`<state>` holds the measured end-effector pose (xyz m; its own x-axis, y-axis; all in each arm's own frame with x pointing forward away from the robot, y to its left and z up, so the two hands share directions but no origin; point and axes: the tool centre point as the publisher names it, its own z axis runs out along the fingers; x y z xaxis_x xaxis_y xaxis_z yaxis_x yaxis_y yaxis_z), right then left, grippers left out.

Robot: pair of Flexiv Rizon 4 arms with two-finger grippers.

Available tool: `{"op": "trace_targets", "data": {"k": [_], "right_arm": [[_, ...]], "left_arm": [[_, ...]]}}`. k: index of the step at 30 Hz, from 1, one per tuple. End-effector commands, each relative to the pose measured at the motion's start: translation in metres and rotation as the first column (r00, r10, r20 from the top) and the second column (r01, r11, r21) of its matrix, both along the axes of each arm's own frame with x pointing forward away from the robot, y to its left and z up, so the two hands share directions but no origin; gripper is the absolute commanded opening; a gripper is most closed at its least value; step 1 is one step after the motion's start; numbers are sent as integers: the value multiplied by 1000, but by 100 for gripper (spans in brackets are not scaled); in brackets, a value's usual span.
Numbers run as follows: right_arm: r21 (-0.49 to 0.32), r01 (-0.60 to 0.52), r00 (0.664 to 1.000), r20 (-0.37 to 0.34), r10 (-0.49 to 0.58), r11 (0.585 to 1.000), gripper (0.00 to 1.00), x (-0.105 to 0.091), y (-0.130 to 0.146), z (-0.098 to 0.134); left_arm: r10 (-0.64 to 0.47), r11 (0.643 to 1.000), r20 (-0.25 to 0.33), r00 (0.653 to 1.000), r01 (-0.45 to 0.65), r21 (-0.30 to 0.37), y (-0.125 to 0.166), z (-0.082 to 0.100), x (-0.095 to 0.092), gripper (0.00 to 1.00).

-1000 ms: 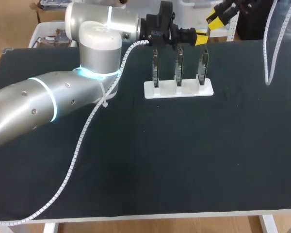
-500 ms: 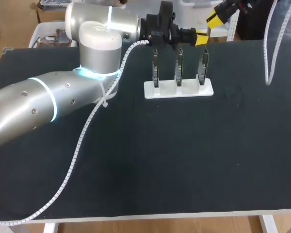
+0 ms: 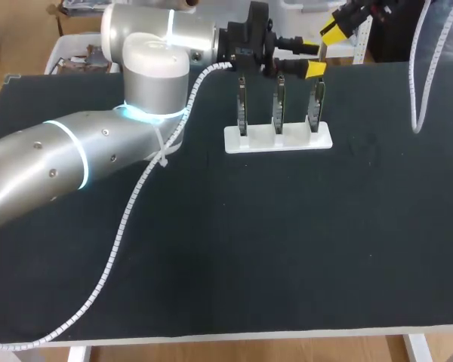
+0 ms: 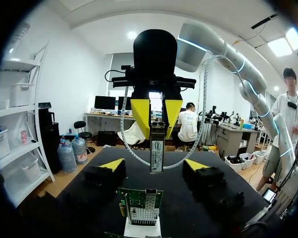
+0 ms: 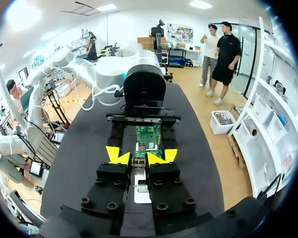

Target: Pick up the optical module with the left hand, and insert it into the network port with the right hand.

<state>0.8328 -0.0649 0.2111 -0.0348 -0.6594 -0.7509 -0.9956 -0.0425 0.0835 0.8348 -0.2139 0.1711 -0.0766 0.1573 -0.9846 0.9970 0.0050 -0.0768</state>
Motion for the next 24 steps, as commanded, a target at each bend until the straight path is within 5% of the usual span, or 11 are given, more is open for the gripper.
{"op": "trace_targets", "data": {"k": [1,24], "right_arm": [[131,-464,782,-404,475,876,0,8,0,1],[131,-457,790,-396,469,880,0,10,-2,1]], "left_arm": [[2,1000,1,1000,-2,1,0,0,-1,100],[33,998,13,999,-34,56,18,7,-2,100]]}}
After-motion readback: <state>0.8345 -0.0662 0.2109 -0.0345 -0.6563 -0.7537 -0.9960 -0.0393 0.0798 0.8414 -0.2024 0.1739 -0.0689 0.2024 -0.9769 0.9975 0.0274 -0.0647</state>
